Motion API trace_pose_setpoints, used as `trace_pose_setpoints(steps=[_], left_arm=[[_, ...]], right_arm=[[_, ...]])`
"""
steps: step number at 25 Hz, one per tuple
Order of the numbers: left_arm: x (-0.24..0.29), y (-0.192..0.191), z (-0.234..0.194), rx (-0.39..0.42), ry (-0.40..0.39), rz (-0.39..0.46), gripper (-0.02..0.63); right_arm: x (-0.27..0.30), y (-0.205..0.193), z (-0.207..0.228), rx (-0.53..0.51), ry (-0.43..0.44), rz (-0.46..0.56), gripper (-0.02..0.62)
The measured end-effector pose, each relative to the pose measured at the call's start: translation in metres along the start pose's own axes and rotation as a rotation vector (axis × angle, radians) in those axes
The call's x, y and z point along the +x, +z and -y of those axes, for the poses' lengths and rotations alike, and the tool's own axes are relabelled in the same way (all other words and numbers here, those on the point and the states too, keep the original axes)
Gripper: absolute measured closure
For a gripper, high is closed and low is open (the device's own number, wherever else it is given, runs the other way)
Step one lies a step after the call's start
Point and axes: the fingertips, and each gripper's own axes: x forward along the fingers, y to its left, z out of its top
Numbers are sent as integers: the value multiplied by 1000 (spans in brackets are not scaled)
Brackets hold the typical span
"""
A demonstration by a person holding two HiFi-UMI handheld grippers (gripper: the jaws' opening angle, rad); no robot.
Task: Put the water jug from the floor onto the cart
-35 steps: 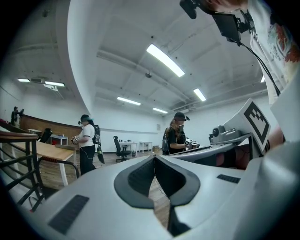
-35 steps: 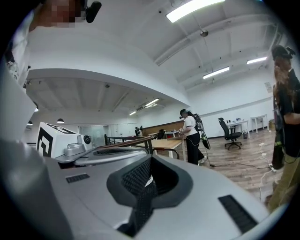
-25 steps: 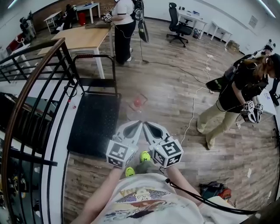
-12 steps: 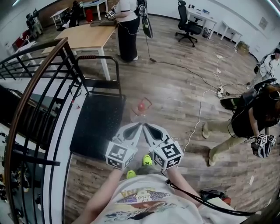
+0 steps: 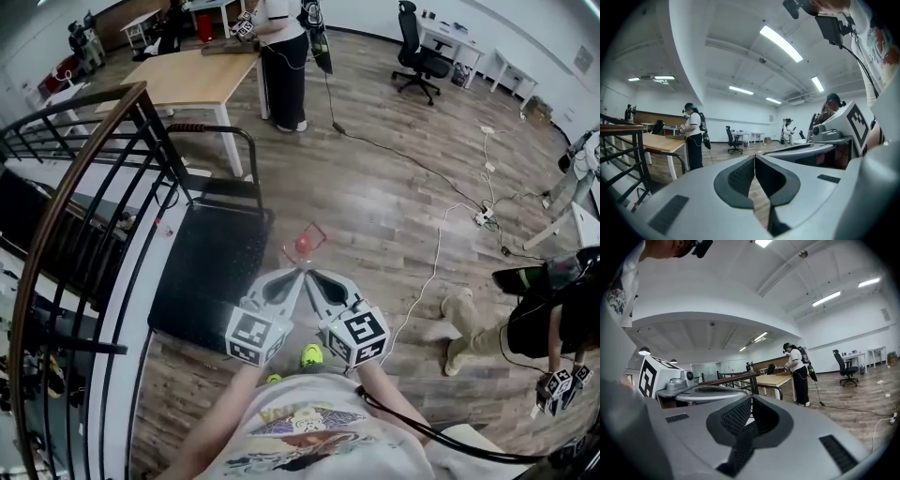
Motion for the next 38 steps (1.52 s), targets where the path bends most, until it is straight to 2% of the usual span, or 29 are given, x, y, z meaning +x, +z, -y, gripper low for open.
trace_pose_setpoints(steps=[9,22,28,38], left_arm=[[51,-5,-13,-13,35,-34,592],[82,-12,-15,-25,45,-82,592],[95,-18,-26,-29,6,-110,592],[141,-19,-53,-3,-80,-97,592]], right_arm=[[19,-1,50,-12,36,-34,574],[26,-5,81,9,30,-56,574],[39,-7,94,11,-8,-77,572],[70,-11,135,27,-104,-98,572]])
